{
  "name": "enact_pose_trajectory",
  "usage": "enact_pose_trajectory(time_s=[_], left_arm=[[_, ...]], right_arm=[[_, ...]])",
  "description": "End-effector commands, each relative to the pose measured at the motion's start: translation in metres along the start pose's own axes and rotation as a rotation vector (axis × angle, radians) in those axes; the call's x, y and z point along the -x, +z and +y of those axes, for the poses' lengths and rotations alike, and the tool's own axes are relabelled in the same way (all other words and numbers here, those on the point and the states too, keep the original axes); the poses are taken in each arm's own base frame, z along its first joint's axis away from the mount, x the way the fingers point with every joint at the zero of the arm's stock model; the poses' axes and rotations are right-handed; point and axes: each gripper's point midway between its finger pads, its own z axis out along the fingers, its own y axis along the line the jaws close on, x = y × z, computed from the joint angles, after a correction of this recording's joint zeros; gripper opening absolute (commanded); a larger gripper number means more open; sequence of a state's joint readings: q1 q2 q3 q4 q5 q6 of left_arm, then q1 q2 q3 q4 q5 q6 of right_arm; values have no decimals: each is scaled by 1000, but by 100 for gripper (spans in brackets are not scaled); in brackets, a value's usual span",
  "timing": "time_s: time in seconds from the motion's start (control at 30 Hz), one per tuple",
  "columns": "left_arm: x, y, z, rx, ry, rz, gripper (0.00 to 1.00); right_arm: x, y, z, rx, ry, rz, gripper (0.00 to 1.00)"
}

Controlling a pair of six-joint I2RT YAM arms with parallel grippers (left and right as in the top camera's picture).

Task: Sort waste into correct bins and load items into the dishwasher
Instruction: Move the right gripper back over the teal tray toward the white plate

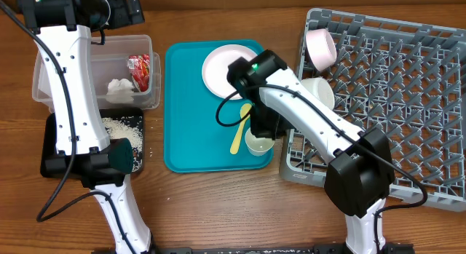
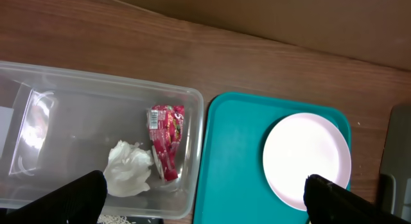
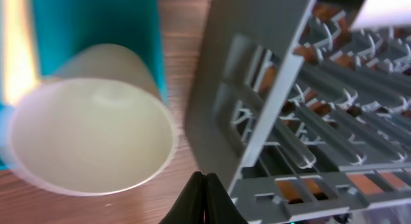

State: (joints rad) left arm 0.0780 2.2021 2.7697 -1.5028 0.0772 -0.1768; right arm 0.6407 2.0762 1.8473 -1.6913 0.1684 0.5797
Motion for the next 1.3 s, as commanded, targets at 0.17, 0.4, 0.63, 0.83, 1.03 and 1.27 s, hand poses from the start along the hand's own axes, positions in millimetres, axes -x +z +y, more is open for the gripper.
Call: enact_pose_trajectory(time_s=[0.17,0.4,0.63,0.83,1.03,1.27], left_arm=[[1,-7,-2,4,23,-14,100],[1,-7,-2,5,23,-14,100],[0,-7,-1,6,30,-10,100],[0,-7,-2,6,29,-11,100],[2,-7,-2,5,29,-16,100],[2,-7,-2,3,30,-16,100]], right_arm=[[-4,-3,-11,41,12,-82,7],[-8,17,-8,34,9,-52,7],[-12,31,-25,-22,24,-13,7],[-11,31,-35,-48,42,-8,7],[1,6,-28,26,30,-93,7],[35,-72,-11,219,-15,-315,51]])
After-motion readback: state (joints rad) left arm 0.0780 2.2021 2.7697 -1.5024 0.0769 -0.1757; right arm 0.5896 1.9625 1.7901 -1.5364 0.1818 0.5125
